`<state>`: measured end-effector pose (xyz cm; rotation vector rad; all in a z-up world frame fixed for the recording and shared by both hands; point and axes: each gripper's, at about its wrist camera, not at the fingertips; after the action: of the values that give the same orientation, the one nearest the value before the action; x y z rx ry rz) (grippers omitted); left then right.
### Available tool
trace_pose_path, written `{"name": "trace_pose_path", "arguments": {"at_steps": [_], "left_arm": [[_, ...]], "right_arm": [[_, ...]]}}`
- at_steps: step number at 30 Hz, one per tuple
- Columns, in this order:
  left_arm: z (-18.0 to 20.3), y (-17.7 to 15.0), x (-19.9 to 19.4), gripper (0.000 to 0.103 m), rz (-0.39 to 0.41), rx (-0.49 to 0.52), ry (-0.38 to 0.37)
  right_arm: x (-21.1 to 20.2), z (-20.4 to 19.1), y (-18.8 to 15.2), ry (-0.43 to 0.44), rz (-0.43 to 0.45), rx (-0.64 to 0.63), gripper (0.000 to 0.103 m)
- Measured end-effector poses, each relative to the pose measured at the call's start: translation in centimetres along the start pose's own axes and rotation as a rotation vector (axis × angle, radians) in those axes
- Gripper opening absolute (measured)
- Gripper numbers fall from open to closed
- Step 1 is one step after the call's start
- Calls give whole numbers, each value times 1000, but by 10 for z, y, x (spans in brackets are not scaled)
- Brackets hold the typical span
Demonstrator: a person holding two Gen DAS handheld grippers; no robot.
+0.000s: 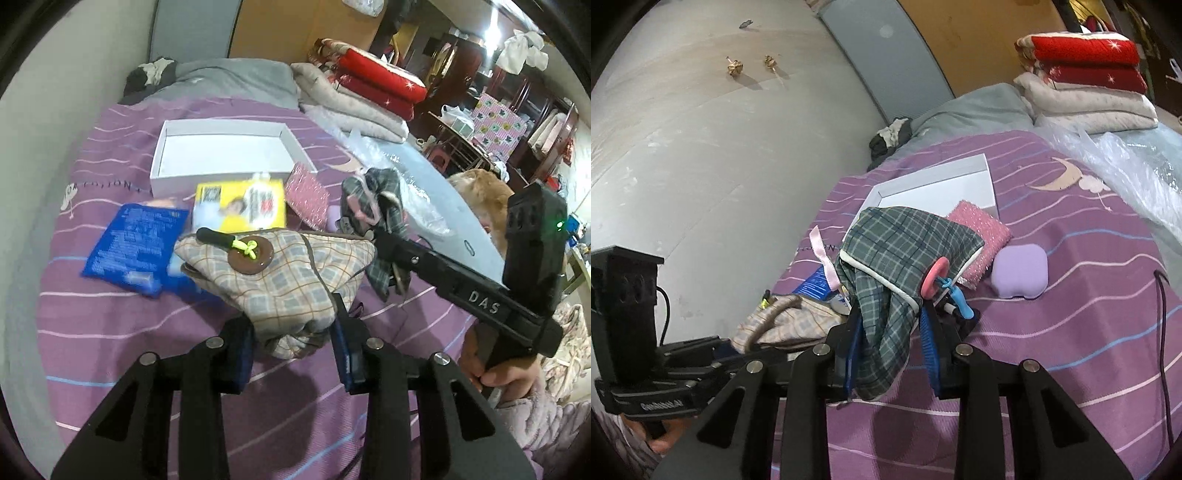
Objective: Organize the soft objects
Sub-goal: 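Lift both bags and carry them over the white box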
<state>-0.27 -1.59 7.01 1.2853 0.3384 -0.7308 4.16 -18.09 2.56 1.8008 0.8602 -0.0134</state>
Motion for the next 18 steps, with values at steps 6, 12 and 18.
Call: {"name": "trace_pose_path", "arguments": {"at_steps": [6, 12, 18], "left_arm": [[0, 13, -5, 38, 4, -5, 9], [-5, 45, -2, 38, 20, -13, 35], [-11, 93, 12, 38, 65, 4, 109]], "right_arm": [[-4, -4, 19, 12, -9, -5, 28], [6, -3, 59, 19, -42, 28, 28], [25, -10, 109, 36, -31, 27, 28]]}}
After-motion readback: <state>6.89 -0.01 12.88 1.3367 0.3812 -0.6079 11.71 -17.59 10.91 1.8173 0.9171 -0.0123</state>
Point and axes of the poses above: each gripper's, at about its wrist camera, not at the fingertips, and x roughly the way its jaws point, z to its right, y to its top, and after that the axes turned 11 degrees about z, right-handed
